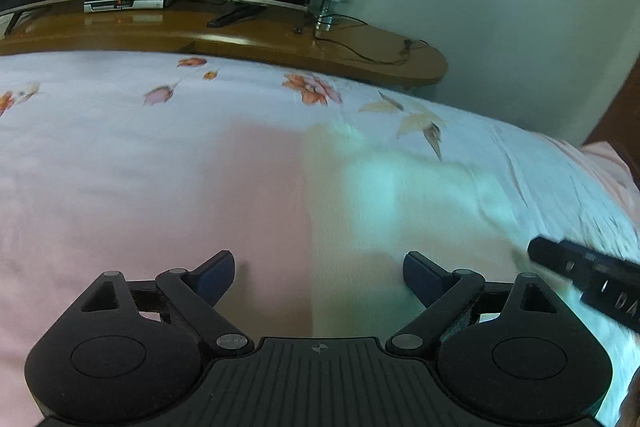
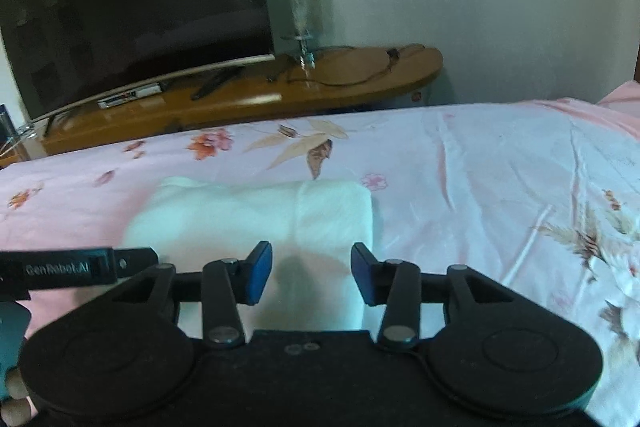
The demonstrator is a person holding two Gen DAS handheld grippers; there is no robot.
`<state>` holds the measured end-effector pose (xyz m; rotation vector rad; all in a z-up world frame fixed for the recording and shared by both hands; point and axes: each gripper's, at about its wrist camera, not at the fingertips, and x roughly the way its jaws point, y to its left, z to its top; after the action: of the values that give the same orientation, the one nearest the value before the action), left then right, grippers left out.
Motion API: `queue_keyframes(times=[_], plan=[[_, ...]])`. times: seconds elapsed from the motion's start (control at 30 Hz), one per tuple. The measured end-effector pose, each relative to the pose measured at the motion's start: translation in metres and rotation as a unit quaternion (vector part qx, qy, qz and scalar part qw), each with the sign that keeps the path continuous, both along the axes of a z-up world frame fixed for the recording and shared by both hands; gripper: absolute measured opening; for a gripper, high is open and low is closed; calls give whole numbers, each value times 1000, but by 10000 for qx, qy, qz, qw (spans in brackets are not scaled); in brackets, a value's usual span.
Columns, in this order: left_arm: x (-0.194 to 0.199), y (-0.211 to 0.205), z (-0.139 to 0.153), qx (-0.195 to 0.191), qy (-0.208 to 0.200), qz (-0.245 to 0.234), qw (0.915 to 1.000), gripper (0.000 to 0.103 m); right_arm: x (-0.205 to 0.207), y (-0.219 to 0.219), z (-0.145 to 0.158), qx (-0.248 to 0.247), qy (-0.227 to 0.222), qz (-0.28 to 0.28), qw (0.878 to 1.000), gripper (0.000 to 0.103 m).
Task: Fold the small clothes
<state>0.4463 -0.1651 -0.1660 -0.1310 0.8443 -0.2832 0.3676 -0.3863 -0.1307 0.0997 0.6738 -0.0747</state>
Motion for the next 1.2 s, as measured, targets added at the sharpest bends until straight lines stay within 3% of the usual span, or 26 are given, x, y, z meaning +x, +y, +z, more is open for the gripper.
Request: queue_keyframes(times=[0.17, 0.4, 0.5, 0.63, 1.2], plan=[[-39, 12, -14, -51, 305, -82, 9995, 91, -43, 12, 5, 17, 24, 50, 10000, 43], [-77, 12, -18, 247, 124, -397, 9988, 91, -81, 19, -31, 1, 743, -43, 9972, 43], [-89, 13, -16, 334, 84, -496, 9982, 91, -96, 13, -35, 302, 768, -207, 9964, 42], [-102, 15, -14, 351, 133, -534, 9979, 91, -108, 15, -34, 299, 840, -223, 9958, 41], [-105, 17, -8, 311, 203, -536, 9979, 91, -124, 16, -30, 404, 943, -279, 9943, 42]])
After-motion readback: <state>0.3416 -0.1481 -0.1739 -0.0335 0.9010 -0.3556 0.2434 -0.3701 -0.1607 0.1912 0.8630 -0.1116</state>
